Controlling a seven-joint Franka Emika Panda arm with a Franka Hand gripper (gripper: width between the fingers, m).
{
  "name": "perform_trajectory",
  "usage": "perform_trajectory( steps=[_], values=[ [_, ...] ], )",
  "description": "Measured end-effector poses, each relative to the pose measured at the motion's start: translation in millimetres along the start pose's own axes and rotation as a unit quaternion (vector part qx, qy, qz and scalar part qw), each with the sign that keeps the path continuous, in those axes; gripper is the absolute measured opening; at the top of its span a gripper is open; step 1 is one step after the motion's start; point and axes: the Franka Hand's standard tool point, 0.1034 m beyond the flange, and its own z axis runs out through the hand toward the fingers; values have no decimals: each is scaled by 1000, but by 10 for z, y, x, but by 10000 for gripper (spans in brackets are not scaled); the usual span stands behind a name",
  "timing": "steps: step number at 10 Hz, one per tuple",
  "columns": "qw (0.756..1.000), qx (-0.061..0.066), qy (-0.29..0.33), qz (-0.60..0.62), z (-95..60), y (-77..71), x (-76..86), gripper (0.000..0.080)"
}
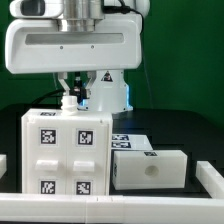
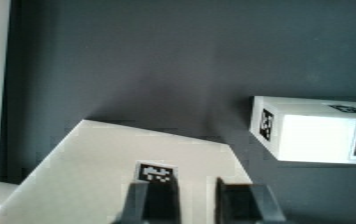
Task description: Assemble cabinet
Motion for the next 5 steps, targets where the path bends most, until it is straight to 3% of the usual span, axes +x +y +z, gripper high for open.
perform_trajectory(
  steps=[2,3,4,5],
  values=[
    [1000,0,-1,0,10,0,-4,77],
    [1000,-1,1,17,47,-29,-11,246],
    [999,-2,-1,39,158,-130,-55,428],
    [997,-3,0,72,218,-269,-27,561]
  ],
)
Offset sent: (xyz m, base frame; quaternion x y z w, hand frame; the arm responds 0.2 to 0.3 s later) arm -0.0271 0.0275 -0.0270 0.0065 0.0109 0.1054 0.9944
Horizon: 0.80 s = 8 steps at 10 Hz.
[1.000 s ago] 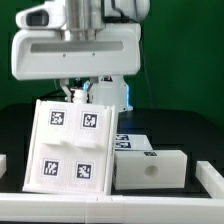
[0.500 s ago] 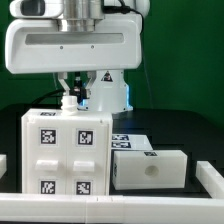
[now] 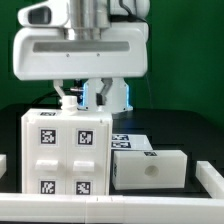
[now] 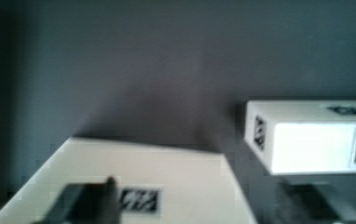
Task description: Assemble cabinet
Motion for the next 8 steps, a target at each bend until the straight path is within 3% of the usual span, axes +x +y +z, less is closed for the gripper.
perform_trajectory(
  steps=[1,2,4,6,8],
  values=[
    [1000,0,2,29,51,-185,53,561],
    [998,3,1,64,101,-390,130,631],
    [996,-5,-3,84,86,-724,300,644],
    [997,-5,-2,80,105,-633,276,649],
    [996,-4,-2,87,107,-647,276,648]
  ],
)
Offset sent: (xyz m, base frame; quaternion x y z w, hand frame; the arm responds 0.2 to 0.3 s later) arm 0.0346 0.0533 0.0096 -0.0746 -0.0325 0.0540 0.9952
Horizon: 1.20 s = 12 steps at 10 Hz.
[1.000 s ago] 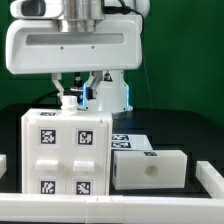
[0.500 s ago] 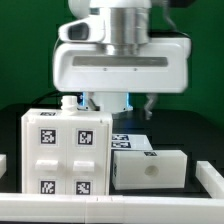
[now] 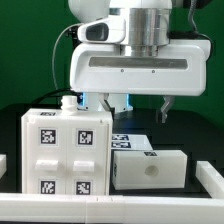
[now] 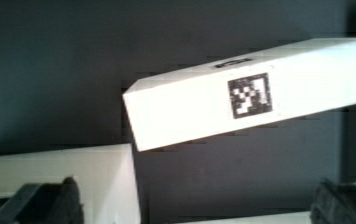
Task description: Assemble cabinet
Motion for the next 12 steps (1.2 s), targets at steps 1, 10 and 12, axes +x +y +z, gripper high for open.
perform_trajectory(
  steps=[1,10,12],
  values=[
    [1000,0,0,3,1,2,0,648],
    [894,15,-14,447,164,-188,-43,649],
    [870,7,-18,492,285,-150,-48,649]
  ],
)
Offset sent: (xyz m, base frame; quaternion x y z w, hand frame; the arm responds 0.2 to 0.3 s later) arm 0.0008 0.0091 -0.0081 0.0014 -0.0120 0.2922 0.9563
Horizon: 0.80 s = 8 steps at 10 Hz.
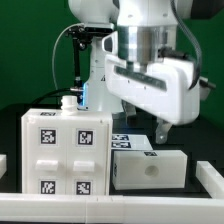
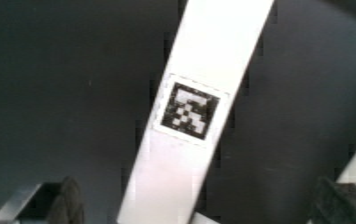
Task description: Assemble cabinet
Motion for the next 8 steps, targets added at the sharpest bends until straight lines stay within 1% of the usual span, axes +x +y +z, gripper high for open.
perform_trajectory(
  steps=[2,3,4,6,8],
  values=[
    [1000,-4,3,-15,88,-46,56,649],
    [1000,-7,5,-16,157,-71,78,649],
    [1000,-8,11,-16,248,-77,105,649],
    [1000,-16,13,-16,403,-39,126,649],
    [1000,-15,12,-19,382,-35,136,649]
  ],
)
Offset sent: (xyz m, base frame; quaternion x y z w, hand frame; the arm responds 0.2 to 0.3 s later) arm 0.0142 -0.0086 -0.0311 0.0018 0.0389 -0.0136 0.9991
